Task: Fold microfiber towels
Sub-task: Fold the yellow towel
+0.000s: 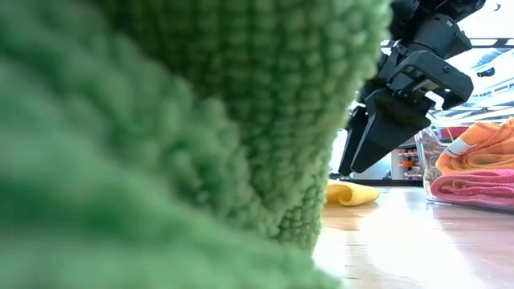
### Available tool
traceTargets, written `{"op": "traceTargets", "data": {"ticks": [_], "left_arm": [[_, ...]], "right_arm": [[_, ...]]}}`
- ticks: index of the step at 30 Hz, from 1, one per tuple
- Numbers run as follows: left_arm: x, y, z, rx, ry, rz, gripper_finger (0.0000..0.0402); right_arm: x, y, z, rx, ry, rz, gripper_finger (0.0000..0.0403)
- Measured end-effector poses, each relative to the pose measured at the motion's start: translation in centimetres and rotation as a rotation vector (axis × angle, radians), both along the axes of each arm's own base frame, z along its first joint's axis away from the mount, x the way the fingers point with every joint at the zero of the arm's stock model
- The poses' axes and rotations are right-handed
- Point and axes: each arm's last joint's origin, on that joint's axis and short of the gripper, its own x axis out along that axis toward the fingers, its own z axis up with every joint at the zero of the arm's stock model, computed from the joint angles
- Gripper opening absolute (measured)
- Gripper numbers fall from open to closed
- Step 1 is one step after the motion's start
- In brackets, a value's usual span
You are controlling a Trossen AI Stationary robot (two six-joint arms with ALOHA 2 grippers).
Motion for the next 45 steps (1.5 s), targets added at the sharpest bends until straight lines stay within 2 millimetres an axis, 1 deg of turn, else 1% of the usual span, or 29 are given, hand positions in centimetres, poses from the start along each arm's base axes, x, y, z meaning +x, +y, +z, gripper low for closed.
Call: {"op": "traceTargets", "data": {"ticks": [6, 8, 13, 20, 22, 25, 26, 30, 33, 35, 38, 42, 45], "left_arm": [[-0.8, -1.0, -0.3, 0.269, -0.012, -0.13, 0.0112], [-1.1, -1.4, -0.3, 0.321, -0.002, -0.153, 0.0112], [-1.6, -2.1, -0.3, 0.326, 0.018, -0.147, 0.011], [-1.6, -2.1, -0.3, 0.309, 0.035, -0.048, 0.0092], [-1.7, -2.1, -0.3, 0.307, 0.041, -0.033, 0.0075], [-1.7, -2.1, -0.3, 0.306, 0.043, -0.023, 0.0024], [-1.7, -2.1, -0.3, 0.305, 0.046, -0.018, 0.0014], [-1.3, -2.2, 0.5, 0.293, 0.026, 0.019, 0.0021], [-1.2, -2.2, 0.9, 0.295, 0.034, 0.018, 0.0022], [-1.1, -2.2, 1.4, 0.295, 0.033, 0.019, 0.0014], [-1.2, -2.2, 1.9, 0.3, 0.049, 0.016, 0.0008], [-1.1, -2.3, 2.5, 0.296, 0.057, 0.015, 0.0023], [-0.9, -2.2, 2.7, 0.276, 0.052, 0.019, 0.0027]], "right_arm": [[0.1, 0.0, 0.1, 0.003, -0.011, 0.0, 0.0183], [0.2, 0.1, 0.2, 0.009, -0.026, -0.003, 0.0183], [0.2, 0.3, 0.2, 0.003, -0.033, 0.015, 0.0183], [0.3, 0.3, 0.3, 0.007, -0.049, 0.017, 0.0183], [0.4, 0.3, 0.3, 0.012, -0.056, 0.019, 0.0183], [0.4, 0.6, 0.4, 0.006, -0.064, 0.033, 0.0183], [0.3, 0.8, 0.4, -0.007, -0.067, 0.035, 0.0183], [0.1, 1.7, 0.5, -0.093, -0.1, 0.047, 0.0183], [0.0, 2.9, 0.4, -0.139, -0.13, 0.072, 0.0183], [0.0, 3.7, -0.2, -0.159, -0.136, 0.087, 0.0183], [0.2, 4.6, -1.6, -0.177, -0.121, 0.1, 0.0183], [0.8, 5.5, -2.6, -0.261, -0.096, 0.114, 0.0183], [1.2, 5.6, -3.4, -0.321, -0.078, 0.112, 0.0184]]}}
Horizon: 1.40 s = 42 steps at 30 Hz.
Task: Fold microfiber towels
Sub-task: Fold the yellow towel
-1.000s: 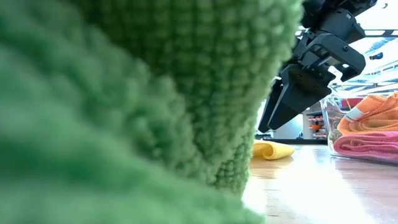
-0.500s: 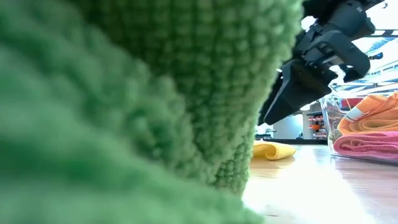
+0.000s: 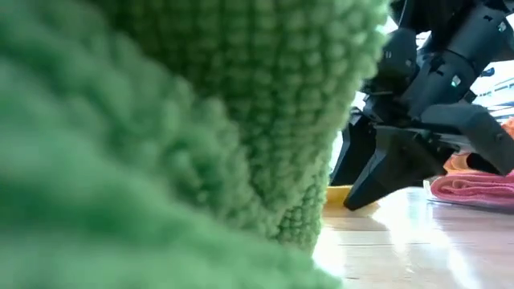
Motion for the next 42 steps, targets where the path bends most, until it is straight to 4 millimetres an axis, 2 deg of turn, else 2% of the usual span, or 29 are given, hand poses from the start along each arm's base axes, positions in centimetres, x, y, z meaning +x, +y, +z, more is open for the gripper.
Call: {"op": "traceTargets", "data": {"ticks": [5, 12, 16, 21, 24, 26, 30, 34, 39, 42], "left_arm": [[0.0, 0.0, 0.0, -0.019, 0.007, 0.023, 0.0009], [-0.1, 0.0, 0.0, -0.018, 0.009, 0.018, 0.0031], [-0.1, -0.2, 0.0, -0.02, 0.012, -0.004, 0.0029], [-0.1, -0.3, 0.0, -0.01, 0.015, -0.079, 0.0008], [0.0, 0.1, 0.0, -0.004, 0.016, -0.11, 0.0017], [0.1, 0.4, 0.0, 0.0, 0.016, -0.118, 0.0029], [0.4, 1.5, 0.0, 0.039, 0.013, -0.119, 0.0036], [0.7, 3.1, 0.1, 0.165, -0.003, -0.108, 0.0018], [1.4, 6.1, 0.3, 0.378, -0.036, -0.015, 0.0008], [2.0, 7.9, 0.4, 0.412, -0.077, 0.043, 0.0021]], "right_arm": [[0.4, -0.4, -0.2, -0.001, 0.001, -0.028, 0.0166], [0.4, -0.9, -0.2, 0.006, 0.026, -0.028, 0.0054], [0.1, -0.8, 1.1, 0.107, 0.036, 0.03, 0.0009], [-0.4, -0.9, 5.0, 0.258, 0.029, 0.102, 0.0011], [-0.8, -1.4, 7.4, 0.274, 0.041, 0.105, 0.0012], [-1.1, -2.1, 8.4, 0.266, 0.054, 0.091, 0.0012], [-1.6, -3.5, 8.7, 0.253, 0.102, 0.063, 0.0012], [-1.5, -5.0, 8.4, 0.234, 0.147, 0.052, 0.0012], [-1.2, -7.5, 8.8, 0.209, 0.132, 0.012, 0.0013], [-1.3, -9.4, 8.9, 0.193, 0.149, -0.038, 0.0013]]}}
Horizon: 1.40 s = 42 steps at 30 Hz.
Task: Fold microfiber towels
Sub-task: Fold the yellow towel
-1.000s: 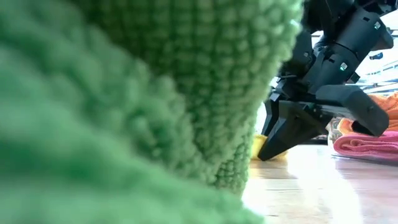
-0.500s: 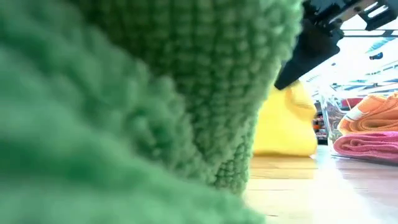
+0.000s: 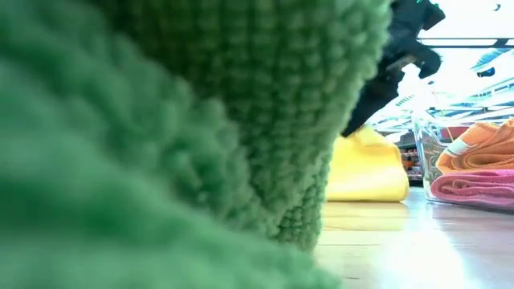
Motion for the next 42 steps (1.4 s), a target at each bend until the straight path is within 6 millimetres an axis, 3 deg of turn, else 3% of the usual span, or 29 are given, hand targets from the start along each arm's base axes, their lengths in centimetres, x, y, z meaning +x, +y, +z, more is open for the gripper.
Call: {"op": "traceTargets", "data": {"ticks": [4, 12, 20, 26, 35, 42], "left_arm": [[0.6, 2.4, -0.1, 0.002, -0.052, 0.044, 0.0032], [1.5, 6.6, -1.1, -0.017, -0.084, 0.126, 0.0007], [2.8, 8.8, -3.5, 0.006, -0.06, 0.09, 0.0027], [2.8, 10.4, -4.5, 0.001, -0.041, 0.132, 0.001], [2.6, 12.4, -4.6, 0.011, -0.053, 0.161, 0.0032], [2.3, 13.5, -4.7, -0.034, -0.06, 0.179, 0.0012]], "right_arm": [[-0.4, -2.2, -0.1, -0.057, 0.045, -0.041, 0.0013], [-0.5, -5.0, -0.3, -0.131, 0.071, -0.03, 0.0013], [-0.6, -7.4, -1.0, -0.176, 0.111, -0.028, 0.0013], [-1.2, -8.8, -3.0, -0.185, 0.165, -0.025, 0.0013], [-1.5, -10.7, -3.0, -0.245, 0.17, -0.046, 0.0013], [-1.7, -11.8, -3.0, -0.285, 0.178, -0.045, 0.0013]]}}
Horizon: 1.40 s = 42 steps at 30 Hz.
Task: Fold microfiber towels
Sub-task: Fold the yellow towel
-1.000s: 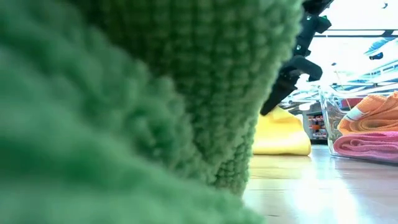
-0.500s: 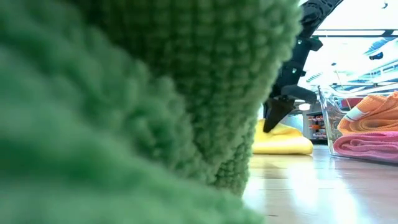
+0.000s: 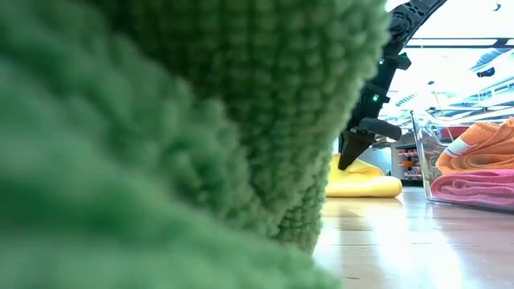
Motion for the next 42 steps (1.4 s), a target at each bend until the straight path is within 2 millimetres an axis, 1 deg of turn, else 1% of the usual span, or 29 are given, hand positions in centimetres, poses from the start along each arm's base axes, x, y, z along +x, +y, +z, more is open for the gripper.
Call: {"op": "traceTargets", "data": {"ticks": [3, 10, 12, 14, 16, 19, 23, 26, 30, 32, 34, 35, 37, 40, 42], "left_arm": [[-0.1, 0.3, 0.0, 0.002, 0.007, -0.012, 0.001], [0.2, 0.3, 0.1, 0.003, -0.014, -0.032, 0.0034], [0.4, 0.4, -0.2, -0.003, -0.027, -0.034, 0.0035], [0.4, 0.4, -0.7, -0.013, -0.01, -0.028, 0.0039], [0.7, 0.4, -1.3, -0.016, -0.006, -0.024, 0.0052], [0.6, 0.4, -2.0, -0.025, 0.018, -0.014, 0.0083], [0.3, 0.2, -1.5, -0.024, 0.026, 0.018, 0.0123], [0.1, -0.1, -0.5, -0.024, 0.007, 0.033, 0.0143], [0.0, -1.1, 0.2, -0.032, -0.004, 0.025, 0.0152], [0.0, -2.0, 0.6, -0.065, -0.007, -0.004, 0.015], [0.2, -2.9, 0.7, -0.118, -0.022, -0.04, 0.0144], [0.3, -3.4, 0.6, -0.145, -0.018, -0.054, 0.014], [0.5, -4.3, 0.5, -0.178, -0.024, -0.076, 0.0134], [0.7, -5.5, 0.5, -0.183, -0.028, -0.1, 0.0126], [0.8, -6.1, 0.5, -0.183, -0.028, -0.117, 0.0122]], "right_arm": [[0.0, -0.2, 0.0, -0.008, -0.003, 0.006, 0.0013], [0.0, -0.2, 0.0, -0.015, 0.001, 0.024, 0.0013], [0.0, -0.3, 0.0, -0.016, 0.002, 0.025, 0.0013], [-0.1, -0.5, 0.0, 0.0, -0.003, 0.041, 0.0022], [-0.2, -0.9, 0.0, 0.007, -0.008, 0.039, 0.0043], [-0.3, -1.5, 0.1, -0.003, -0.017, 0.022, 0.0086], [-0.5, -2.2, 0.2, -0.054, -0.006, -0.012, 0.0142], [-0.5, -2.5, 0.5, -0.1, 0.012, -0.067, 0.0171], [-0.2, -2.7, 1.8, -0.142, 0.04, -0.148, 0.0189], [0.0, -2.7, 2.3, -0.087, 0.023, -0.151, 0.019], [0.2, -2.4, 2.5, 0.015, -0.013, -0.114, 0.0189], [0.3, -2.1, 2.4, 0.059, -0.023, -0.088, 0.0189], [0.3, -1.4, 1.8, 0.092, -0.028, -0.054, 0.0187], [0.1, -0.2, 0.7, 0.078, -0.004, -0.018, 0.0186], [-0.1, 0.4, 0.1, 0.036, 0.012, -0.033, 0.0186]]}}
